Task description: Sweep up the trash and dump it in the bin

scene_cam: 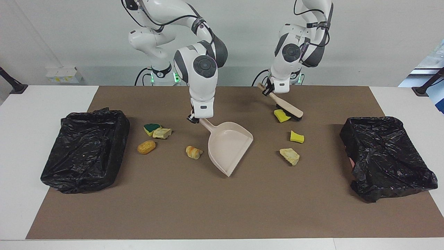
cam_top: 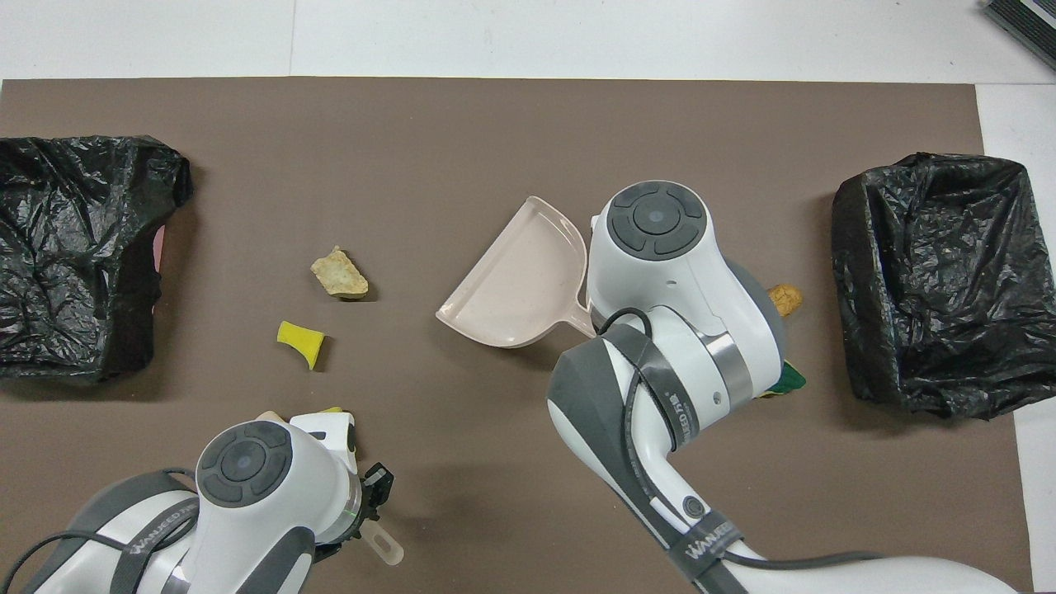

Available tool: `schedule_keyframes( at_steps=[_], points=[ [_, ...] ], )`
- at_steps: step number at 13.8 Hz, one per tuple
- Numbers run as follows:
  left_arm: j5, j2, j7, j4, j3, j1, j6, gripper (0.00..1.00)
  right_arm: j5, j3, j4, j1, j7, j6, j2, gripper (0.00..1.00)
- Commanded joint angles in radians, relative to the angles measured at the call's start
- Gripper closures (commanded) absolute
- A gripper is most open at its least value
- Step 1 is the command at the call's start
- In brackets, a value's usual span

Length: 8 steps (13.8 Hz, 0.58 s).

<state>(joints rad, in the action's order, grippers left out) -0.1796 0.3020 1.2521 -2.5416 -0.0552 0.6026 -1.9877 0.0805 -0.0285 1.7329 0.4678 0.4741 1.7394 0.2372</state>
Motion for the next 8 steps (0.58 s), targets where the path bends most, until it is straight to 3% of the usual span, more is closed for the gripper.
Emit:
schedule_keyframes(
  at_steps=[1, 3, 8],
  points=[
    [-0.014, -0.091, -0.071, 0.105, -0.002, -0.053, -0.010, 1.00, 0.076, -0.005, 0.105, -0.001, 0.162, 0.022, -0.070, 1.00],
    [-0.012, -0.138, -0.121, 0.165, -0.002, -0.090, -0.009, 1.00, 0.110, -0.007, 0.146, -0.001, 0.277, 0.061, -0.088, 1.00],
    [0.046, -0.141, -0.425, 0.170, -0.005, -0.173, 0.061, 1.00, 0.113, -0.007, 0.324, -0.008, 0.417, 0.287, -0.157, 1.00]
  ],
)
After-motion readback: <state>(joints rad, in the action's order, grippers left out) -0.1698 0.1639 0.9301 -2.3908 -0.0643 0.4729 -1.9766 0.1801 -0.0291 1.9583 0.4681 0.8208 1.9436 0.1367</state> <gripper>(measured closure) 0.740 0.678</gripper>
